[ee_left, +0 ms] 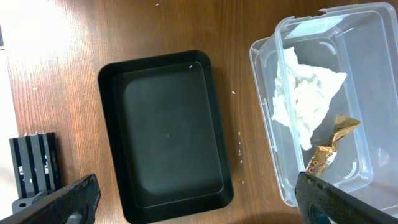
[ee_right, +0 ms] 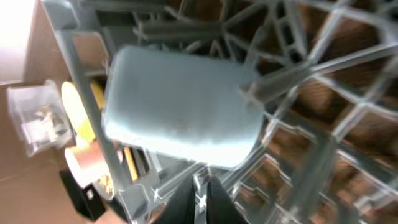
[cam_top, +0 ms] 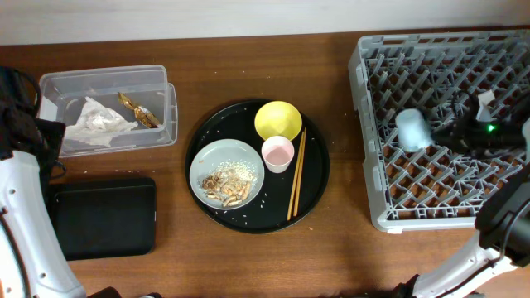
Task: Sort waste into correct bins and load items into the dishwasher rack
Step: 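Carry the blue cup to the dish rack and set it down, then reach the right gripper back to the pink cup and grasp it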
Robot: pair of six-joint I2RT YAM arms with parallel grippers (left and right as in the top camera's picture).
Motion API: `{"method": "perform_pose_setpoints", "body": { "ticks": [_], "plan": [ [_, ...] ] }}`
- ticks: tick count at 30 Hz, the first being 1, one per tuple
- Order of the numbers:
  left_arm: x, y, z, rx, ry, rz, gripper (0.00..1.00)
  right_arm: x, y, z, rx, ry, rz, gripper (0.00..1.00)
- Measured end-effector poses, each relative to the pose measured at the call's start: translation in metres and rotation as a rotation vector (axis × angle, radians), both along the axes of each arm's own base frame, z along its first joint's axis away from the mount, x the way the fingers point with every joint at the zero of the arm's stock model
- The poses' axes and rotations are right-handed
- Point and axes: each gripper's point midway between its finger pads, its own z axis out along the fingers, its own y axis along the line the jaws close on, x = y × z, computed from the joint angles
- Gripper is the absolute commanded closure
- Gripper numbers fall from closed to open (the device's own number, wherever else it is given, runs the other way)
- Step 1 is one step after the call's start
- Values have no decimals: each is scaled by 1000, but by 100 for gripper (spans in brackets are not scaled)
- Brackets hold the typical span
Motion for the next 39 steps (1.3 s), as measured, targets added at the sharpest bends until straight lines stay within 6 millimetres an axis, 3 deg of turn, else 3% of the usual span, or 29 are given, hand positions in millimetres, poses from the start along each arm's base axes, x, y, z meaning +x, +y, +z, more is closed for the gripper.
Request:
{"method": "perform_pose_setpoints", "body": {
  "ticks": [1,2,4,5,7,8,9,10,11,12,14,15,19,21,24,26,28,29,30,31,32,33,34,35,36,38,39],
  "plan": [
    [0,0,0,0,0,0,1,-1,-9,11,-47,35,-8,89],
    [0,0,0,1,-1,0,1,4,-29,45,-167,34,-36,89],
    [0,0,0,0,0,0,1,2,-47,102,-296,18,-91,89],
    [1,0,0,0,-3,-1,1,2,-50,132,-344,-22,-115,94],
    [0,0,0,0,-1,0,1,6,-37,154,-380,-55,-95,96],
    [0,0,0,0,-1,0,1,12,-24,152,-386,-56,-56,96],
    [0,0,0,0,0,0,1,30,7,135,-402,-53,37,96],
    [0,0,0,0,0,0,1,34,20,124,-402,-36,77,96],
    [0,0,0,0,-1,0,1,42,33,106,-410,-28,117,96],
    [0,0,0,0,0,0,1,39,46,75,-404,36,164,96],
    [0,0,0,1,-1,0,1,37,54,18,-418,119,175,96],
    [0,0,0,0,-1,0,1,35,53,8,-420,131,172,96],
    [0,0,0,0,-1,0,1,36,44,6,-473,159,117,96],
    [0,0,0,0,-1,0,1,28,31,16,-537,219,69,96],
    [0,0,0,0,0,0,1,30,11,77,-645,203,-9,96],
    [0,0,0,0,-1,0,1,32,18,92,-619,165,-6,96],
    [0,0,0,0,-1,0,1,42,63,97,-443,69,108,96],
    [0,0,0,0,-1,0,1,50,109,105,-358,-5,215,90],
    [0,0,0,0,-1,0,1,51,131,109,-338,-32,264,74],
    [0,0,0,0,-1,0,1,48,180,117,-340,-80,378,2],
    [0,0,0,0,-1,0,1,36,232,123,-356,-119,510,2],
    [0,0,0,0,-1,0,1,28,257,123,-380,-139,584,2],
    [0,0,0,0,-1,0,1,14,295,123,-401,-161,687,2],
    [0,0,0,0,-1,0,1,8,309,123,-400,-172,724,2],
    [0,0,0,0,-1,0,1,-3,339,123,-404,-205,796,0],
    [0,0,0,0,-1,0,1,-19,388,113,-431,-248,908,28],
    [0,0,0,0,-1,0,1,-21,401,96,-475,-220,918,33]
  ]
}}
